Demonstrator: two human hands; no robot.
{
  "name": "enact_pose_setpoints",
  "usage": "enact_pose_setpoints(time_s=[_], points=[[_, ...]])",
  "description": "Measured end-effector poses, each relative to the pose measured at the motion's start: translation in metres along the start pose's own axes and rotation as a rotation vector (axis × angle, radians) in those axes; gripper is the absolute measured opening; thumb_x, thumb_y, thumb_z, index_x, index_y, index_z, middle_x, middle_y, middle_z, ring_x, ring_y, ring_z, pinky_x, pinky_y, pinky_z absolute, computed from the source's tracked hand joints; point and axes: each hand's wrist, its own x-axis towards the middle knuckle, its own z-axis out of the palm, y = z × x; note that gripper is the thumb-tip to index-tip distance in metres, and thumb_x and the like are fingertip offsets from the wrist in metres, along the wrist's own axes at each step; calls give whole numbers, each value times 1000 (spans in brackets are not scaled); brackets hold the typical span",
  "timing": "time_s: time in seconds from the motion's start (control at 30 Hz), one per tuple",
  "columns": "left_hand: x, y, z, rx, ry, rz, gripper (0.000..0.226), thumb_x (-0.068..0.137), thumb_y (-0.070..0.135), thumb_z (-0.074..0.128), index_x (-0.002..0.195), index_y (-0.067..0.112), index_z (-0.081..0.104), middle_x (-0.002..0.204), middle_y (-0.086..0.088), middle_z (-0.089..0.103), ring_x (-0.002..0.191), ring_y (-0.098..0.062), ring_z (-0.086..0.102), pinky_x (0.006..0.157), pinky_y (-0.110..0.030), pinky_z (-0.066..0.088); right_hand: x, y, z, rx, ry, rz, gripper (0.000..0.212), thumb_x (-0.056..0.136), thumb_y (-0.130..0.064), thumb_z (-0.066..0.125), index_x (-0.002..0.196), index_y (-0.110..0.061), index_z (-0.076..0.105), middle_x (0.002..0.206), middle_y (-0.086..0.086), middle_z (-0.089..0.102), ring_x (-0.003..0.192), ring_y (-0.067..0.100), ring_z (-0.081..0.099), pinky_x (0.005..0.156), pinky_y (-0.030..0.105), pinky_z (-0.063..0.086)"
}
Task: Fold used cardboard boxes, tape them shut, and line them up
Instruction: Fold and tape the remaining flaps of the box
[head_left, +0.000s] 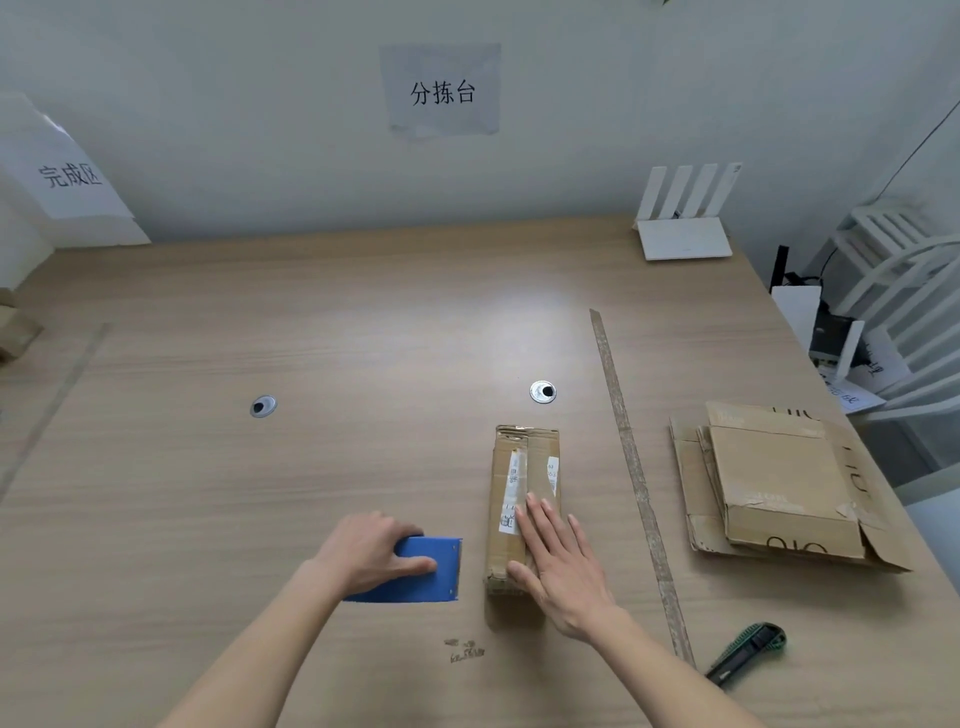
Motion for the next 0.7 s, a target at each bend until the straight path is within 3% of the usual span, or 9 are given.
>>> enact_pose_setpoints(time_s=[0.07, 0.23, 0.43, 0.53, 0.63, 0.7], points=[[5, 0, 4, 67, -9, -5, 59, 76, 78, 44, 96, 26, 64, 74, 2, 63, 69, -21, 56, 61, -35, 43, -5, -2, -5, 23, 18, -4, 80, 99, -75, 18, 156, -35, -20, 159, -19, -35, 148, 4, -31, 121, 38, -17], [12, 15, 23, 151, -4, -17, 62, 76, 78, 40, 86, 21, 62, 66, 2, 52, 65, -24, 51, 54, -34, 30, -8, -7, -11, 8, 30, 23, 88, 93, -83, 20, 155, -37, -24, 159, -19, -35, 145, 2, -35, 122, 40, -15], [26, 44, 54, 187, -4, -123, 56, 84, 70, 42, 88, 19, 64, 78, -1, 62, 69, -25, 56, 60, -34, 35, -2, -15, -6, 23, 46, -4, 89, 93, -83, 20, 157, -35, -19, 162, -16, -31, 147, 3, -32, 122, 40, -12], [30, 43, 59, 284, -19, -187, 44, 92, 58, 47, 99, 20, 66, 101, -5, 69, 93, -28, 67, 68, -32, 40, -1, -12, 1, 48, 69, 0, 89, 93, -83, 21, 159, -34, -13, 164, -15, -24, 150, 4, -26, 122, 40, -8], [31, 32, 66, 249, 80, -219, 45, 92, 67, 42, 93, 24, 58, 95, 0, 70, 85, -23, 68, 62, -31, 40, 0, -9, 1, 74, 100, -10, 89, 92, -84, 23, 160, -35, -9, 165, -17, -23, 151, 5, -22, 122, 42, -7], [30, 25, 74, 213, 169, -219, 47, 90, 70, 42, 99, 26, 57, 89, 2, 71, 81, -22, 68, 56, -31, 36, 2, -18, 2, 80, 105, 23, 93, 89, -86, 26, 161, -35, -2, 165, -18, -19, 153, 6, -17, 121, 45, -8]])
